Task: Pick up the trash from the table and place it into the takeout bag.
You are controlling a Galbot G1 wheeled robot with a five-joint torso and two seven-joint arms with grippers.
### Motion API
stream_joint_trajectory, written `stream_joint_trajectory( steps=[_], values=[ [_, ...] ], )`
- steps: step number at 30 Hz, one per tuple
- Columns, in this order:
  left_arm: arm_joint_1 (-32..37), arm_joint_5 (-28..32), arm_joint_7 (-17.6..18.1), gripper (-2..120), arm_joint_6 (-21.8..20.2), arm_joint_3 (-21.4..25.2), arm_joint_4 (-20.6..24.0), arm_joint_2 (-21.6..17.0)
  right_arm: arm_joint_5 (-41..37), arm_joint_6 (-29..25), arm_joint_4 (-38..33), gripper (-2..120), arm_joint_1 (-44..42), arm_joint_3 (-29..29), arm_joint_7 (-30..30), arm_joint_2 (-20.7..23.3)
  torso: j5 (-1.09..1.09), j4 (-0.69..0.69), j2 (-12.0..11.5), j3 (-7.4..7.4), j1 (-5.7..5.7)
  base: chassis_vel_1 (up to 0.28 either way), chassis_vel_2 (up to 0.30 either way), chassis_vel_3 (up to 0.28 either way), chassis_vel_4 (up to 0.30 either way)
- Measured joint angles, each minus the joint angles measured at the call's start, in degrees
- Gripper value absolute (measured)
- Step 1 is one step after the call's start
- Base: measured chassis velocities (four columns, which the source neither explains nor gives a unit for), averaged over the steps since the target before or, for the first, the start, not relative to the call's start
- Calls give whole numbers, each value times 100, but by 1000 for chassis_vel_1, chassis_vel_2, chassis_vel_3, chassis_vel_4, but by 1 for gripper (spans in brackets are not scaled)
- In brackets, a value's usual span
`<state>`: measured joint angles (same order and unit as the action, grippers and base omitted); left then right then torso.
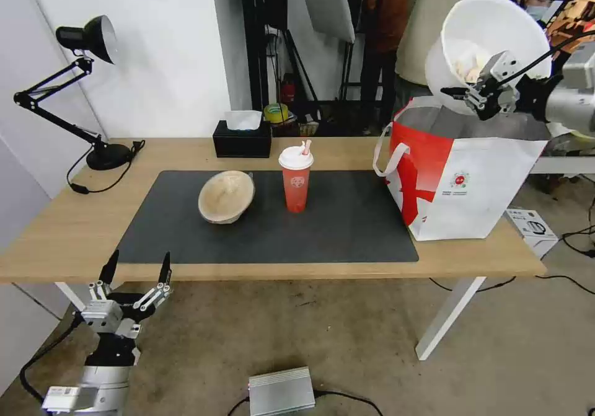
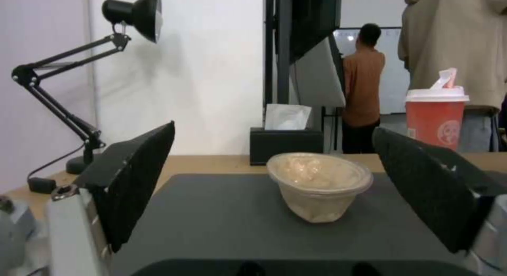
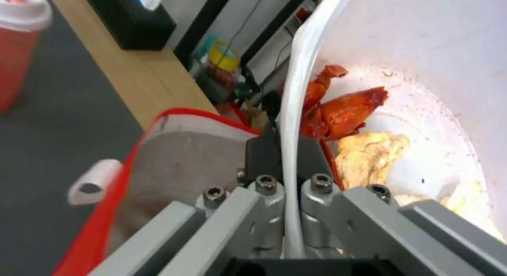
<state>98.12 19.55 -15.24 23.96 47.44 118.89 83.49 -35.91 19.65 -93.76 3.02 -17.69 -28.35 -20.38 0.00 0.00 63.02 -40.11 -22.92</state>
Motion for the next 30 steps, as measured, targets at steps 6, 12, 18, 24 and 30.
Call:
stream_joint_trajectory(
  steps=[6,12,18,24,30],
  values=[
    [-28,-18,-4,100,0,-12,-64,18,277,-78,459,0,13,-104,-34,-303,0,1,0,0,0,0,0,0,0],
    [-42,-33,-5,100,0,-17,-115,31,476,-168,721,0,-20,-171,-110,-423,0,-1,0,0,0,0,0,0,0],
    [-55,-66,-5,100,0,-37,-153,57,649,-219,814,0,-170,-160,-116,-475,0,0,0,0,0,0,0,0,0],
    [-50,-97,-5,100,6,-46,-155,91,746,-292,876,0,-313,-126,-116,-474,0,0,0,0,0,0,0,0,0],
    [-34,-117,-5,100,19,-51,-157,119,828,-363,1038,0,-407,-99,-110,-521,0,-1,0,0,1,0,0,0,0]
  ],
)
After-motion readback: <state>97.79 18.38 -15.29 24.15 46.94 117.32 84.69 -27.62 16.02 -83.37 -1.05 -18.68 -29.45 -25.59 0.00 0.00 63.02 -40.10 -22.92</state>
